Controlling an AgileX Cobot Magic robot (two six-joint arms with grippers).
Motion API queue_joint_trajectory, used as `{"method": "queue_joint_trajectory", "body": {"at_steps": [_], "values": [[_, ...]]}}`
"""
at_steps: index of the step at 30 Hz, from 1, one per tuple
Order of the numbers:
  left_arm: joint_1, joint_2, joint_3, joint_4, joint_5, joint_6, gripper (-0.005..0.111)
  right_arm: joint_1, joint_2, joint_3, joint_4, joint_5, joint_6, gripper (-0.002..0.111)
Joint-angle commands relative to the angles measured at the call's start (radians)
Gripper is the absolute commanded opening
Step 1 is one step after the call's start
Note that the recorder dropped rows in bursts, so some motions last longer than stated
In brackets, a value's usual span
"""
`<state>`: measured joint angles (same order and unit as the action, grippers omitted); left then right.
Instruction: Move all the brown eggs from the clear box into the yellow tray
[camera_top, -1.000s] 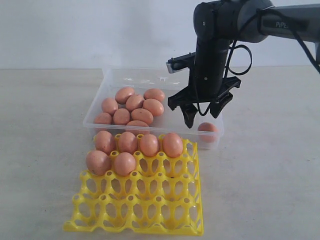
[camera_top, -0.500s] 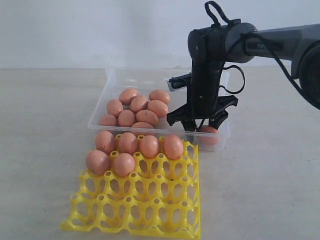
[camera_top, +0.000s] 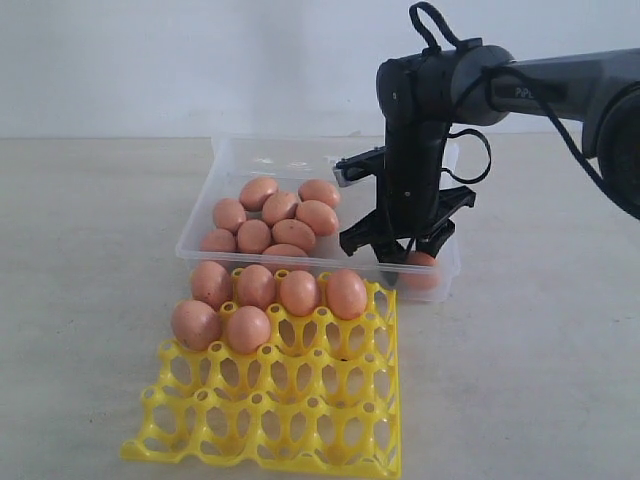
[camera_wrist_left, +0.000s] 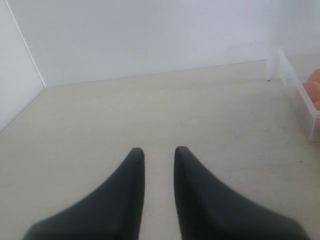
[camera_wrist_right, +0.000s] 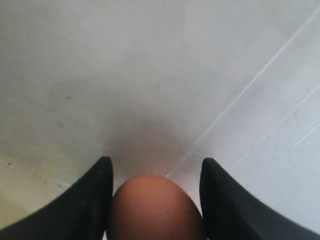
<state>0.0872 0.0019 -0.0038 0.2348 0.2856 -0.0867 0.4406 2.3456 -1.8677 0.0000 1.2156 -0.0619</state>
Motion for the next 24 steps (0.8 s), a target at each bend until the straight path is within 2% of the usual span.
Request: {"method": "queue_joint_trajectory", "body": {"at_steps": [1, 3, 4, 8, 16, 20, 24], "values": [[0.007, -0.002, 0.004, -0.002, -0.002, -0.002, 0.022, -0.001, -0.012, 0.002, 0.011, -0.059, -0.019, 0.014], [0.013, -0.002, 0.004, -0.002, -0.002, -0.002, 0.022, -0.001, -0.031, 0.002, 0.011, -0.114, -0.019, 0.001], [0.013, -0.002, 0.004, -0.002, -0.002, -0.002, 0.022, -0.001, -0.041, 0.002, 0.011, -0.141, -0.019, 0.000], [0.013, -0.002, 0.004, -0.002, -0.002, -0.002, 0.022, -0.001, -0.070, 0.002, 0.014, -0.221, -0.019, 0.000], [0.013, -0.002, 0.004, -0.002, -0.002, -0.002, 0.022, -0.001, -0.145, 0.029, 0.017, -0.266, 0.013, 0.000], [0.013, -0.002, 0.004, -0.002, -0.002, -0.002, 0.022, -0.001, -0.240, 0.123, 0.038, -0.403, 0.013, 0.000], [0.013, -0.002, 0.004, -0.002, -0.002, -0.002, 0.022, 0.003, -0.370, 0.300, 0.136, -0.593, -0.038, 0.000]]}}
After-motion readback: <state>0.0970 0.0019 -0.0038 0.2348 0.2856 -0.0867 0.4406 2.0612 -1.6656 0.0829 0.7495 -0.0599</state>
